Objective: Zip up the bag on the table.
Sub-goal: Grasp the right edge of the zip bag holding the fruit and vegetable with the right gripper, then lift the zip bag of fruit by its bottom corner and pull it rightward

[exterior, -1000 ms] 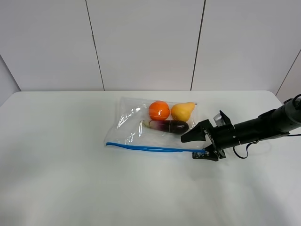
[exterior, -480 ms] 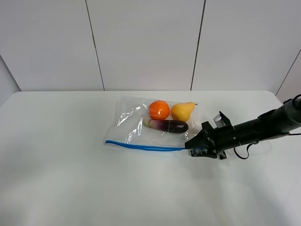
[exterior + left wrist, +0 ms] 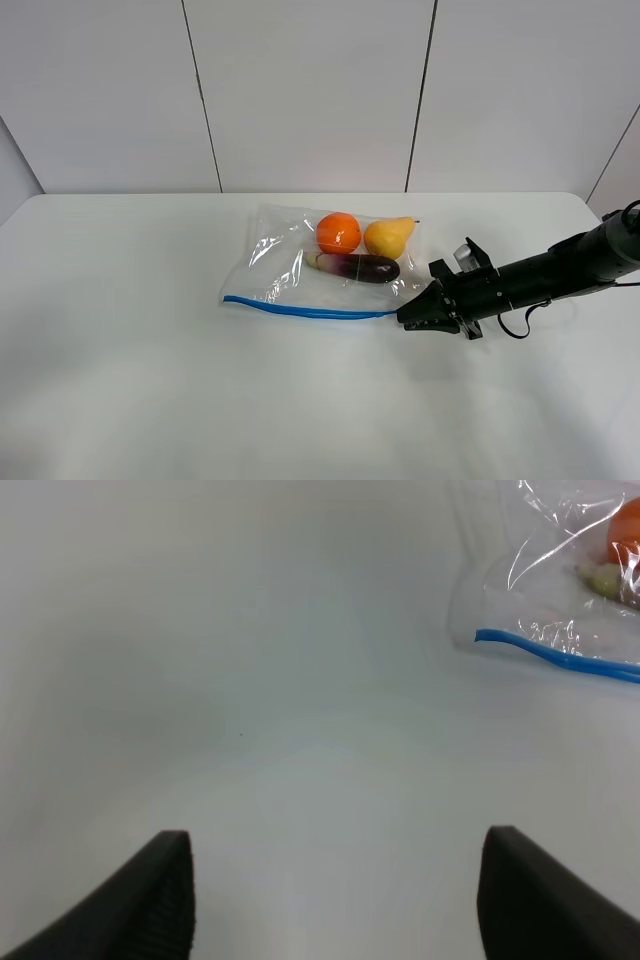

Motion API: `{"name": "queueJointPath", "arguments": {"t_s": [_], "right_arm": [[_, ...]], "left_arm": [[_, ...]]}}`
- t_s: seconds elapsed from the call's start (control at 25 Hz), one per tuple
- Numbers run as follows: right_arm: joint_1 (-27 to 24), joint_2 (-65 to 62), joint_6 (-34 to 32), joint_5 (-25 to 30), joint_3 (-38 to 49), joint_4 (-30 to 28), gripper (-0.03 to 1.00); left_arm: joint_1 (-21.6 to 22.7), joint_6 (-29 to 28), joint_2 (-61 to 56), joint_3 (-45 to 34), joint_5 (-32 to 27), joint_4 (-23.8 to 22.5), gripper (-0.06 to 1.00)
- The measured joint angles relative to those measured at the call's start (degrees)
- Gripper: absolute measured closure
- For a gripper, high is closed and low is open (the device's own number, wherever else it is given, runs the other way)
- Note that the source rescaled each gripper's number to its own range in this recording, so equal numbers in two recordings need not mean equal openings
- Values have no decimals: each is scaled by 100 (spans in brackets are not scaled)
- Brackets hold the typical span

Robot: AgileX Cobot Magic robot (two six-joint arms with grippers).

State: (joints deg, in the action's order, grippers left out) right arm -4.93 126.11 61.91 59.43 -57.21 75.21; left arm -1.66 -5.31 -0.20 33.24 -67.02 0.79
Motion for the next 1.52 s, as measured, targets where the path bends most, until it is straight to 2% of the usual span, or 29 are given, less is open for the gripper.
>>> {"name": "queueJointPath", "arguments": {"t_s": [0.68,0.76,0.96,1.52], "right_arm": [[-146,0,0,171,0,234,72],[-146,0,0,171,0,229,76],[-146,0,0,171,0,229,93],[-146,0,19,212,0,229,97]], "left_arm": [[0,0,0,0,0,0,17],[0,0,0,0,0,0,17],[0,0,0,0,0,0,17],[0,0,0,0,0,0,17]]}}
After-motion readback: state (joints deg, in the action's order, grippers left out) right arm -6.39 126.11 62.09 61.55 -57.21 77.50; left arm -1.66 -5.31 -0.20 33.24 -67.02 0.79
